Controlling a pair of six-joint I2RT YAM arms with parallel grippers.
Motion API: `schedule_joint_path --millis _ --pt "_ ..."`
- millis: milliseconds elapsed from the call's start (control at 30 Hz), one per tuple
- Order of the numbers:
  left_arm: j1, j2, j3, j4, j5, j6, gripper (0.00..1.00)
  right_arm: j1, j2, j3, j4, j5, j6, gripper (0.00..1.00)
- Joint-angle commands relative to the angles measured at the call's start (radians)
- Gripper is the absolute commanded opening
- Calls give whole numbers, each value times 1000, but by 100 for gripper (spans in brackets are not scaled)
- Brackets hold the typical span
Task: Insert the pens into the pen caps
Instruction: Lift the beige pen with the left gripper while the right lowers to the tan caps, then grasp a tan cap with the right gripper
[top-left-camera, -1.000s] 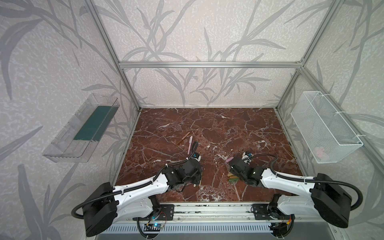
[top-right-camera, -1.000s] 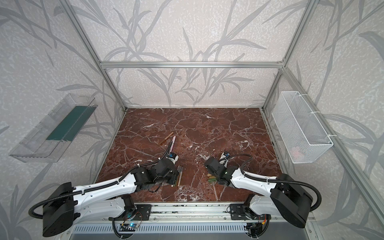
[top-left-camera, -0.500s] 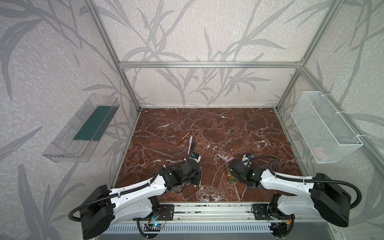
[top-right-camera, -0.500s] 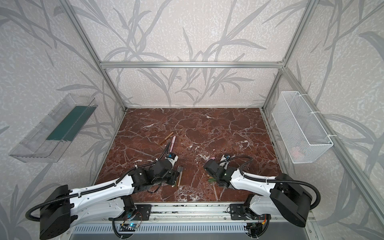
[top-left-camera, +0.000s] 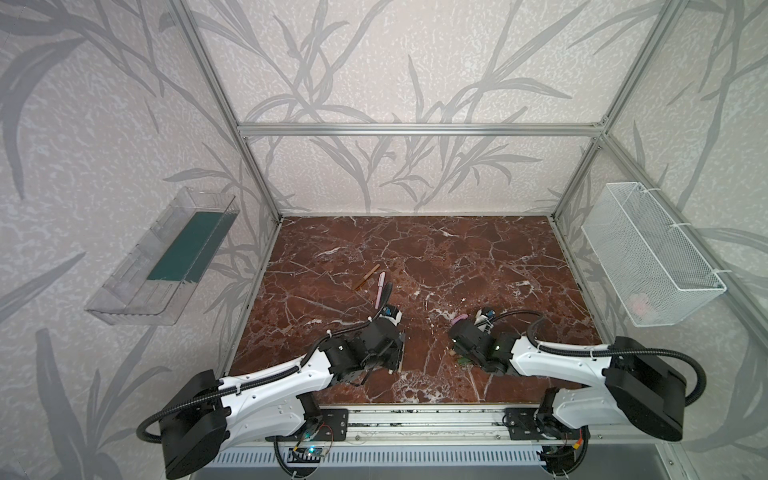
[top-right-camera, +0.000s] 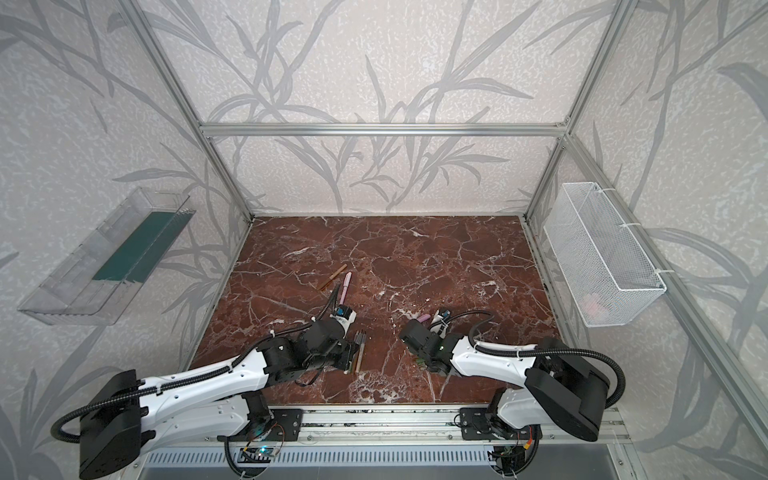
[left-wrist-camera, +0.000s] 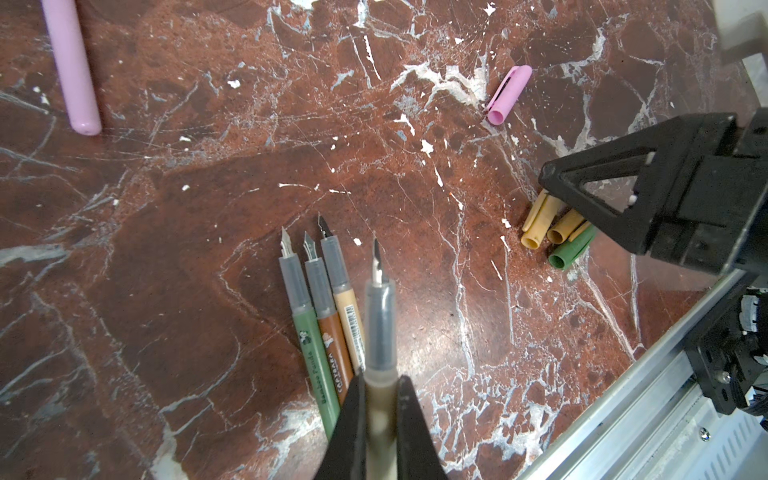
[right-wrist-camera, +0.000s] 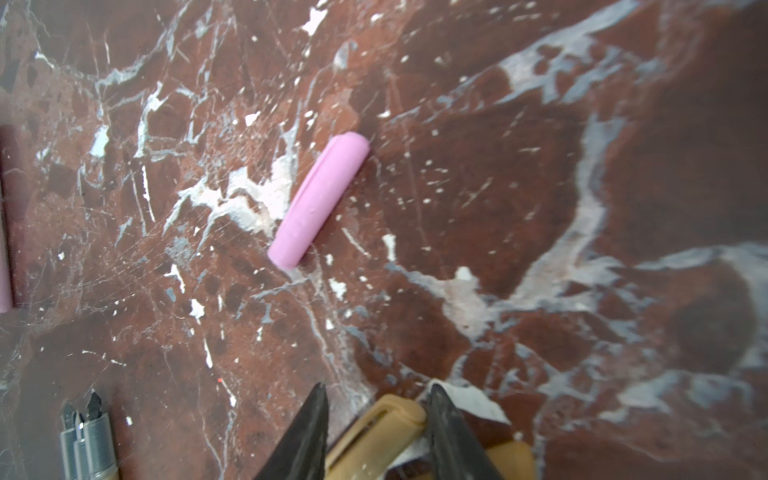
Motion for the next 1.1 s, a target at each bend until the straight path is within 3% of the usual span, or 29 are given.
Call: schedule_joint_path --millis 0,233,500,633,833,1067 --pt "-2 -10 -3 -2 -15 10 0 6 48 53 42 -29 -48 40" --pt "-2 -31 -20 6 -32 11 0 22 186 181 71 -109 -185 40" --pt "-2 -63 -36 11 -54 10 0 109 203 267 -71 -8 -252 44" --pt "-2 -64 -35 11 -51 9 0 122 176 269 -102 24 -345 47" --pt "-2 -61 -42 16 -50 4 0 124 144 232 -125 40 -447 65" --pt "-2 -60 -29 -6 -43 0 0 105 112 153 13 -19 -533 60"
